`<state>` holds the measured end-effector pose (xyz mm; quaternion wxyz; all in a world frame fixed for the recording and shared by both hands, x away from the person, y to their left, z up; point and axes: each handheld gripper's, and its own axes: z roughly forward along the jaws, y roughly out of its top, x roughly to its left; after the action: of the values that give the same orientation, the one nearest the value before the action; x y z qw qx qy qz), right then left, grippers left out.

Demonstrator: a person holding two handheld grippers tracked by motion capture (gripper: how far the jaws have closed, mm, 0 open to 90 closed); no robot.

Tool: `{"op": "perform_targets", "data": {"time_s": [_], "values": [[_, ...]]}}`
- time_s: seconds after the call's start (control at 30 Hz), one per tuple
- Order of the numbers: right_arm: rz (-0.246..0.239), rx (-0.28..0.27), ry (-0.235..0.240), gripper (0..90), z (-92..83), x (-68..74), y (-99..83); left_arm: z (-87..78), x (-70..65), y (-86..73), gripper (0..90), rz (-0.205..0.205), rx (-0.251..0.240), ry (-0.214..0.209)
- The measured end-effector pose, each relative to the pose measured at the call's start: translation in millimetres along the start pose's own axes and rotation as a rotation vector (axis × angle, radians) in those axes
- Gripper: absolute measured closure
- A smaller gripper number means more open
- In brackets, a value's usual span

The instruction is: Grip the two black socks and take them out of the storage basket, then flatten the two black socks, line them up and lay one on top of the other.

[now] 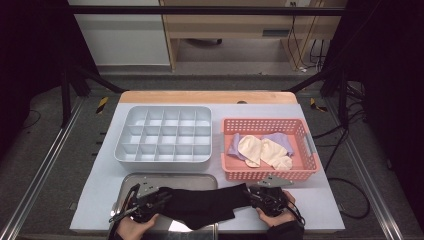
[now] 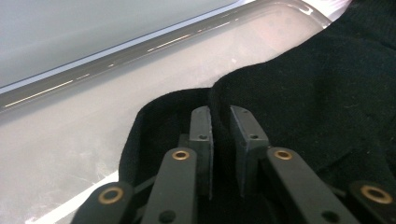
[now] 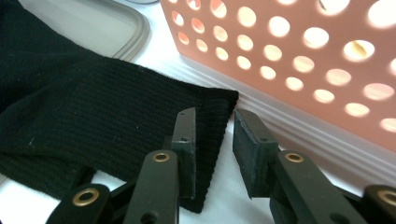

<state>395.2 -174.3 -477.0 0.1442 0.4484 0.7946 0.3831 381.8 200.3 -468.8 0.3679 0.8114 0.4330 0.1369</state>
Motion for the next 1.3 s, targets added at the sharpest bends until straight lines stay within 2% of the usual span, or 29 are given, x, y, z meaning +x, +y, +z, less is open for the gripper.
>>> {"op": "perform_targets", "data": {"time_s": [0.2,0.3,0.4,0.47,0.6,0.7,0.8,1.07,1.17,1.3], "values": [[0.007,0.038,0.018,76.5,4.5,3.4,0.1,2.1,0.7,0.3,84.9,0.004,-0.007,0.008],[0.025,0.052,0.014,85.5,4.0,4.4,2.3,-1.1,1.3,1.3,85.9,0.001,-0.03,0.007],[0.024,0.06,0.015,86.8,1.0,5.1,5.8,-7.9,2.2,2.5,86.0,-0.005,-0.06,0.001],[0.029,0.036,0.022,86.9,-6.1,5.7,8.7,-14.4,3.5,3.6,86.1,-0.007,-0.084,-0.006],[0.036,-0.029,0.077,86.9,-23.4,9.7,12.0,-26.3,10.2,4.4,86.0,-0.025,-0.117,-0.017],[0.05,-0.046,0.123,86.8,-28.8,16.2,14.7,-33.3,17.7,3.0,86.0,-0.041,-0.127,-0.013],[0.025,-0.059,0.162,86.8,-31.2,27.6,18.6,-42.7,28.6,1.3,86.0,-0.057,-0.14,-0.011],[0.005,-0.05,0.227,86.5,-28.5,51.6,21.1,-51.4,44.3,-3.0,85.9,-0.089,-0.128,0.004],[0.008,-0.034,0.241,86.6,-25.0,54.1,20.1,-47.6,45.9,-3.6,85.9,-0.084,-0.115,0.003],[0.011,0.005,0.228,86.3,-18.3,52.9,16.7,-42.8,45.9,-3.8,85.9,-0.084,-0.105,0.002]]}}
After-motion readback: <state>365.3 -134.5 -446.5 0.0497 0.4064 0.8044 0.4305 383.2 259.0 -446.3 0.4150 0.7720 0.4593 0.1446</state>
